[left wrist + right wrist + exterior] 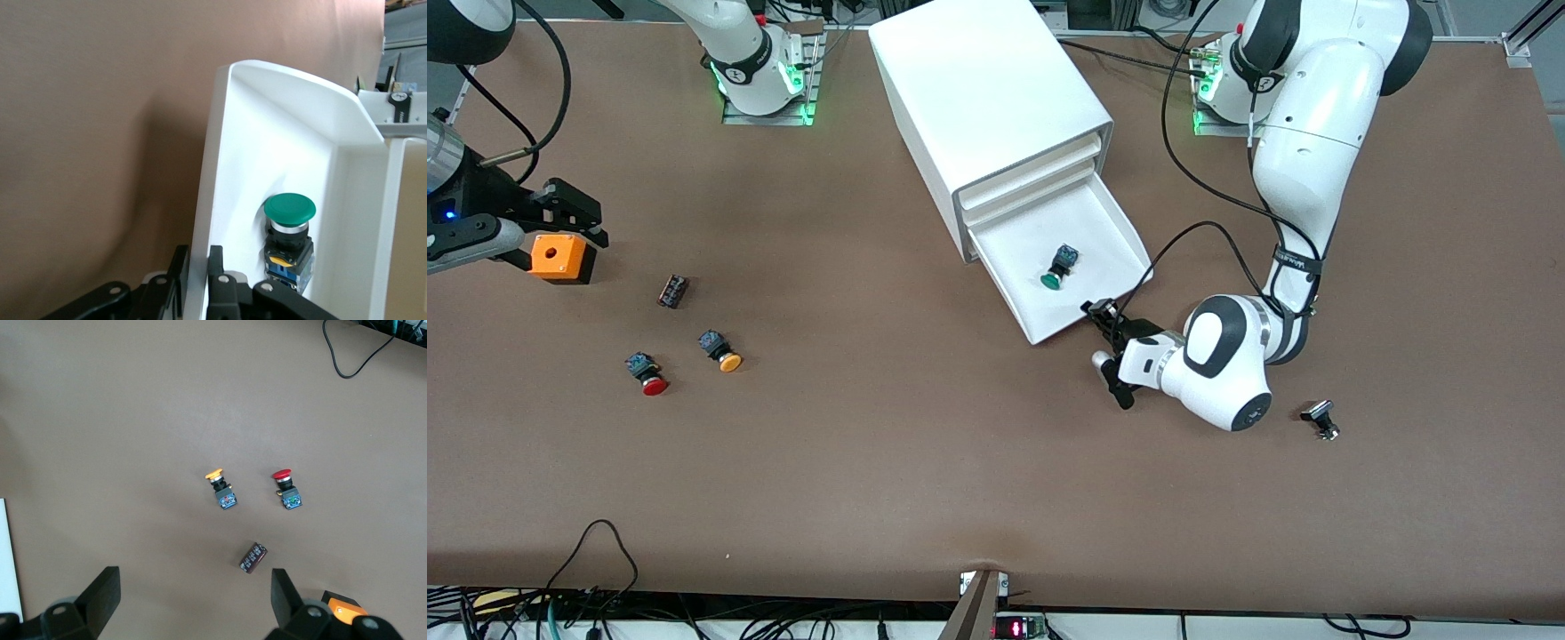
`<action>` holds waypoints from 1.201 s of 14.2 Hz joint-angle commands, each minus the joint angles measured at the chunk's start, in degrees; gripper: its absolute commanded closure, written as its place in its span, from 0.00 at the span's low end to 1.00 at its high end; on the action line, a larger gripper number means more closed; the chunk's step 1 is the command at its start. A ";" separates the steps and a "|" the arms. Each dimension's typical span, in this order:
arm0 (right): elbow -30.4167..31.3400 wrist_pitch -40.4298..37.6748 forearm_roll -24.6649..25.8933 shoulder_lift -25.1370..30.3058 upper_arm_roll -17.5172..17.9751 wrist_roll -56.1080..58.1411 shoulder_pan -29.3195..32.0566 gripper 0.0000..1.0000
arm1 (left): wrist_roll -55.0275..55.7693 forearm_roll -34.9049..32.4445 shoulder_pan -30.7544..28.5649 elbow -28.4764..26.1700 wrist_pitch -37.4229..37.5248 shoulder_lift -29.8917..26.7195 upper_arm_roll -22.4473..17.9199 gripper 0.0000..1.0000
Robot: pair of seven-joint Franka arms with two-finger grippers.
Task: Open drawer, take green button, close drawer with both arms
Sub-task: 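Release the drawer and withdraw the left gripper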
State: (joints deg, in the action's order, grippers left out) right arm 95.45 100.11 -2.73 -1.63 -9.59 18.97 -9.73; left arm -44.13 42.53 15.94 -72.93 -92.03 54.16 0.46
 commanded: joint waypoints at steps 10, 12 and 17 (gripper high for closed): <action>-1.41 -0.18 -0.26 -1.09 0.10 0.54 0.59 0.00 | 11.07 -0.61 -0.12 2.96 3.77 -4.31 -2.81 0.00; -1.32 -0.17 -0.35 -1.09 0.10 0.54 0.59 0.00 | 12.57 -1.56 -0.04 2.96 7.20 -7.20 -5.98 0.00; -1.41 -0.17 0.09 -3.29 0.10 0.63 0.50 0.00 | 13.10 -17.89 -1.35 2.96 9.93 -18.46 -7.31 0.00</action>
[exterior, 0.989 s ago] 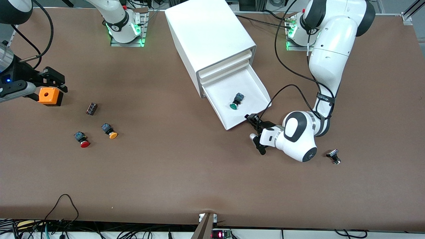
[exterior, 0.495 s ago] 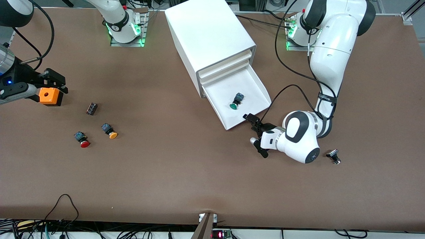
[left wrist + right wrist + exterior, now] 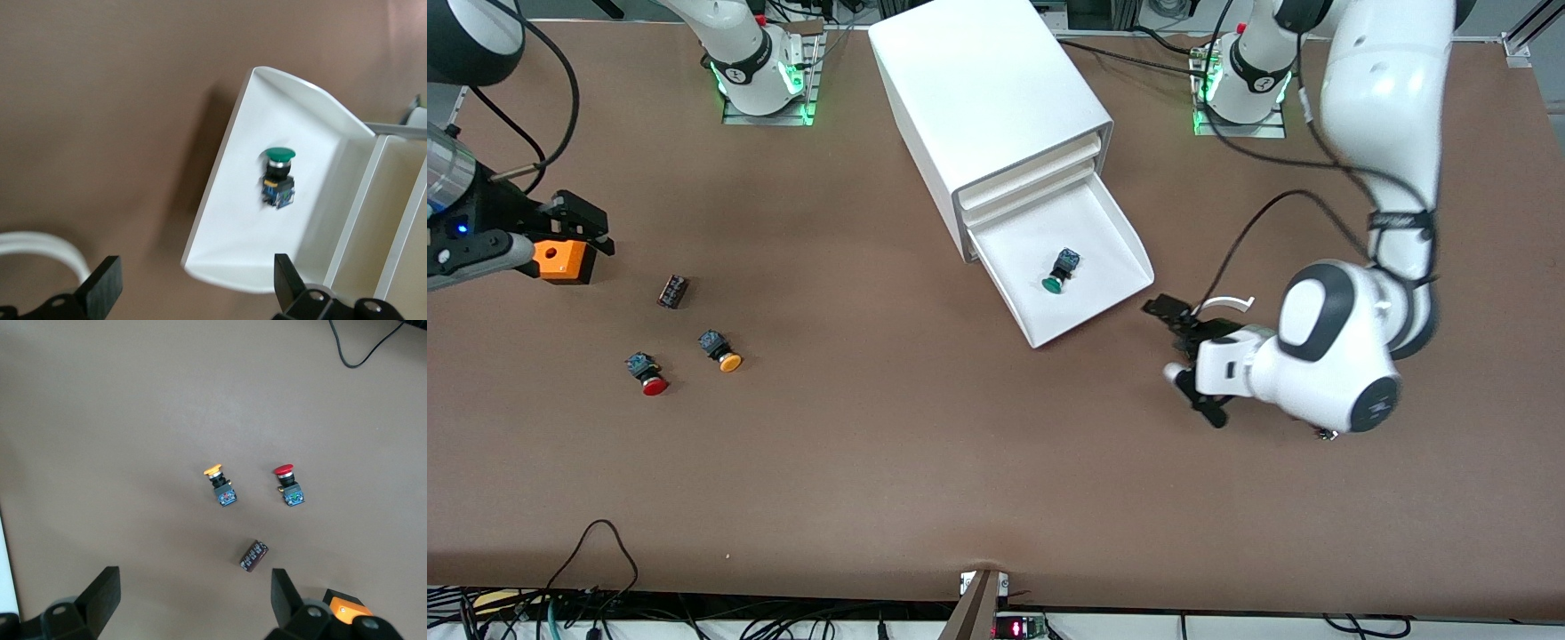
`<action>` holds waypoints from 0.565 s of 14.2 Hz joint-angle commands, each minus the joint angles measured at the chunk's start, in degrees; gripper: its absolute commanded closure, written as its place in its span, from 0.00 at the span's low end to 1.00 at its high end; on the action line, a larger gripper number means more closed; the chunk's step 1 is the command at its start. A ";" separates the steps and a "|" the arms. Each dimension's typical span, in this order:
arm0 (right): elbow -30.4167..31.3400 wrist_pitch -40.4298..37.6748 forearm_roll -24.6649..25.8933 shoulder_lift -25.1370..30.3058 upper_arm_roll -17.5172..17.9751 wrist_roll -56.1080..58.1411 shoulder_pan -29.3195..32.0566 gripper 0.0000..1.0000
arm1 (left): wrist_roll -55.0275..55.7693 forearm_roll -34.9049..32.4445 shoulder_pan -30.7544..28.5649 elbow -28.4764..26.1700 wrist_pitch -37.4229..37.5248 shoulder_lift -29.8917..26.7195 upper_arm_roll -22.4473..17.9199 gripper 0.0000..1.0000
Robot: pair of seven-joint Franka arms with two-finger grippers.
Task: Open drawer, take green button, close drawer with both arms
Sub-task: 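Release the drawer and withdraw the left gripper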
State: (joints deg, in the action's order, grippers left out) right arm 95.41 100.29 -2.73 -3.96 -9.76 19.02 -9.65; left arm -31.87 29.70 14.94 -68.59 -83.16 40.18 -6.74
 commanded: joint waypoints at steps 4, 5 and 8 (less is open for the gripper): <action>-1.37 -0.62 -0.26 -1.40 0.27 0.76 0.24 0.00 | 5.21 -10.97 -2.72 -1.37 5.63 -9.75 -4.57 0.00; -1.19 -1.15 -0.26 -1.40 0.62 0.93 -0.37 0.00 | 7.41 -10.97 -2.73 -1.37 6.25 -10.47 -6.94 0.00; -1.45 -2.20 -0.34 -1.57 0.79 0.50 -3.17 0.00 | 9.80 -12.02 -2.64 -1.37 6.95 -11.44 -12.49 0.00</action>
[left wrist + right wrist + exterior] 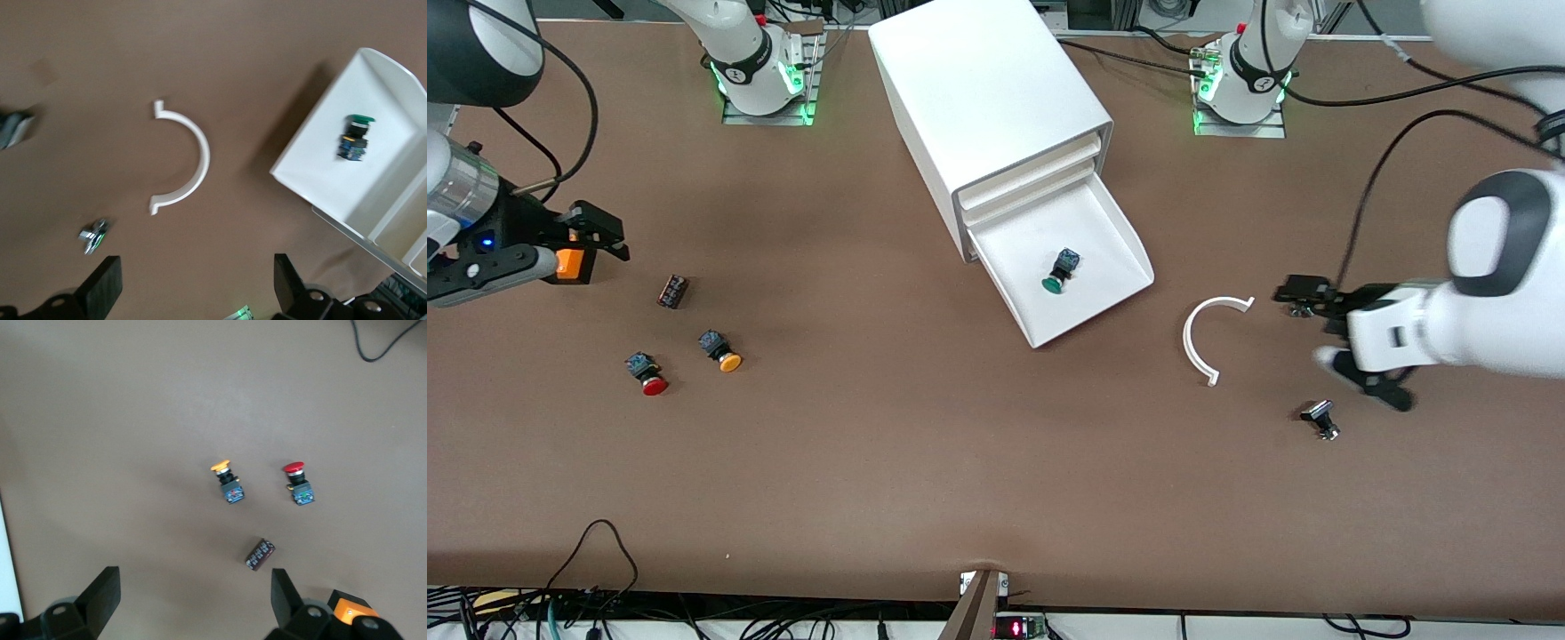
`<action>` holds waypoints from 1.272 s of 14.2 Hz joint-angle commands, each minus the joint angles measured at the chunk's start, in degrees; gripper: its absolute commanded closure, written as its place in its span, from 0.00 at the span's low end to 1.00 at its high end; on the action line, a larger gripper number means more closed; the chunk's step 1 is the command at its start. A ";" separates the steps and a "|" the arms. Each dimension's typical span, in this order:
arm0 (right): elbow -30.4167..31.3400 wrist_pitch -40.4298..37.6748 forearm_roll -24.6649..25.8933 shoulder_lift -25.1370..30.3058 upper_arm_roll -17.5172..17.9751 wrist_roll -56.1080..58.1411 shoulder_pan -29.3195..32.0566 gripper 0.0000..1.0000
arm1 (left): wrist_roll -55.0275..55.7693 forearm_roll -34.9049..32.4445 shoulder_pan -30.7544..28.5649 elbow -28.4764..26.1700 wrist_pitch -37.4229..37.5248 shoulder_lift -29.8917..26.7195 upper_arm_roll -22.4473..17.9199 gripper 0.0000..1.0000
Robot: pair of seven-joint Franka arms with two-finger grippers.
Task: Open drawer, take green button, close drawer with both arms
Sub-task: 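Reach the right gripper into the open drawer over the green button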
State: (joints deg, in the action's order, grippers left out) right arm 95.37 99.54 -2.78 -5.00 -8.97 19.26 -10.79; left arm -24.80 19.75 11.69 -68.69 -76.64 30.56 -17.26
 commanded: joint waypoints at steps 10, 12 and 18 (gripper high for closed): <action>-10.01 -0.49 -6.10 -10.45 0.01 -24.93 -19.50 0.01 | 11.09 -10.08 0.70 -1.18 -0.18 -3.93 -2.95 0.00; -14.93 -0.40 -6.10 -15.19 0.01 -34.15 -23.29 0.01 | 11.09 -10.08 0.70 -1.19 -0.44 -4.10 -2.95 0.00; -21.89 9.34 -6.01 -26.02 0.01 -57.37 -33.84 0.01 | 11.18 -10.00 0.61 -1.19 -0.62 -4.10 -2.95 0.00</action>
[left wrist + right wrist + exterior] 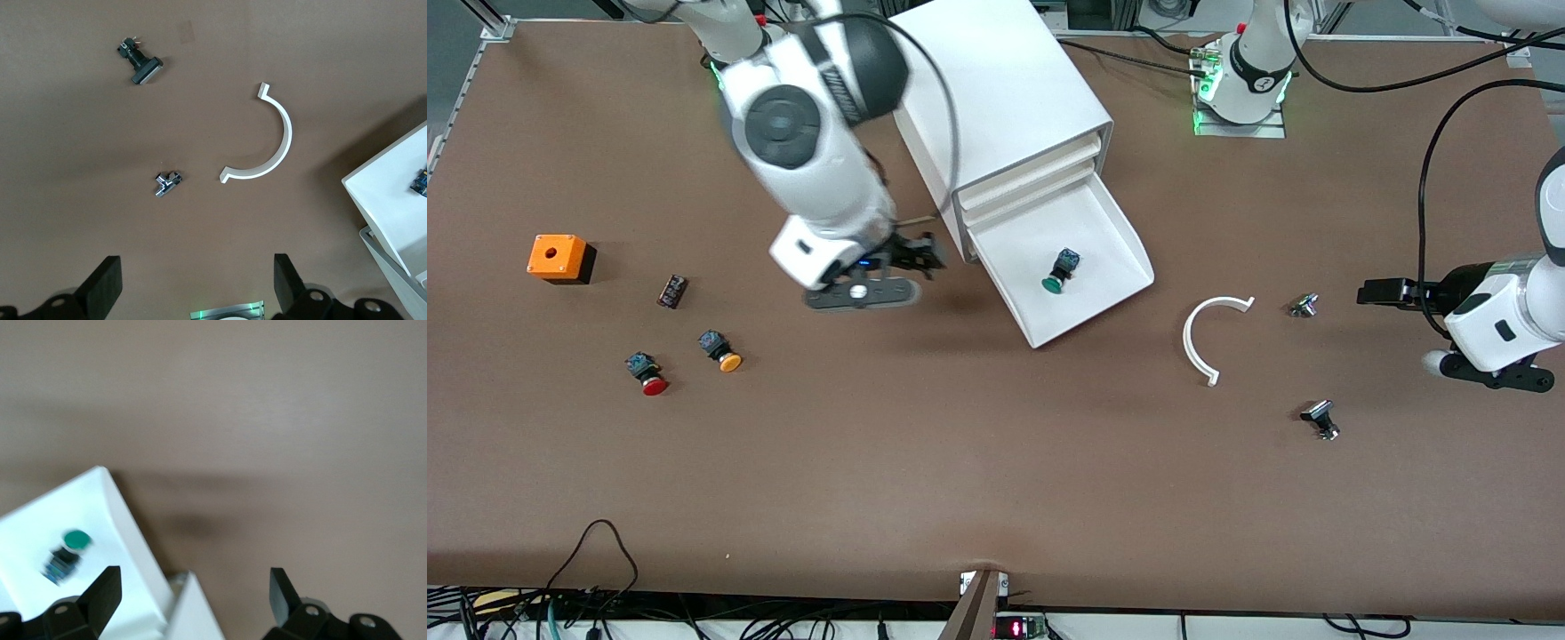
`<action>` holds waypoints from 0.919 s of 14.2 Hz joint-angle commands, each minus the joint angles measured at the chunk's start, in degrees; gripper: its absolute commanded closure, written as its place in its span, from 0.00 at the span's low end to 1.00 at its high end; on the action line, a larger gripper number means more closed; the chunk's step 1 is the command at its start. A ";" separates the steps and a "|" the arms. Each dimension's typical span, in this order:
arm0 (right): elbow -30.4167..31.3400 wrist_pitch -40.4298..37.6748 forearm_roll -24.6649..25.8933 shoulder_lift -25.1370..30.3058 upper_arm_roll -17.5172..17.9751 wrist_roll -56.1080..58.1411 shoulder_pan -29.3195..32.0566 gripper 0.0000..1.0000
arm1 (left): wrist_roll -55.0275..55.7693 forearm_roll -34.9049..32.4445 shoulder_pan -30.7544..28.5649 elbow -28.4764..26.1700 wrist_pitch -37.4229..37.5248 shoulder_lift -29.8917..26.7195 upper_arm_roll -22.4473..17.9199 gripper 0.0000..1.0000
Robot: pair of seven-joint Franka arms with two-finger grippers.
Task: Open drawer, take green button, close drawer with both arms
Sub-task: 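Reach the right gripper into the open drawer over the green button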
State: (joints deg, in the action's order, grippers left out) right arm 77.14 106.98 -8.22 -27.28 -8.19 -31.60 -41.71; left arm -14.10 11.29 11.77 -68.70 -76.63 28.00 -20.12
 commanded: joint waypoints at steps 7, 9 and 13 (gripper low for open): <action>-4.19 11.57 0.04 -9.71 -0.86 -25.51 -11.80 0.01 | 0.47 -1.62 0.45 -1.17 -1.24 -1.55 -0.18 0.00; -6.20 12.19 0.13 -12.43 -1.03 -29.73 -13.56 0.01 | 0.47 -1.62 0.45 -1.17 -1.50 -1.55 -0.18 0.00; -11.04 12.98 0.13 -18.05 -1.03 -35.63 -14.97 0.02 | 1.17 -1.62 0.54 -1.26 -2.03 -1.55 -0.10 0.00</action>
State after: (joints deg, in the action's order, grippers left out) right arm 70.87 119.89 -8.18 -41.28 -8.32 -64.07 -55.82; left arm -13.88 11.29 11.77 -68.70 -77.85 28.00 -20.22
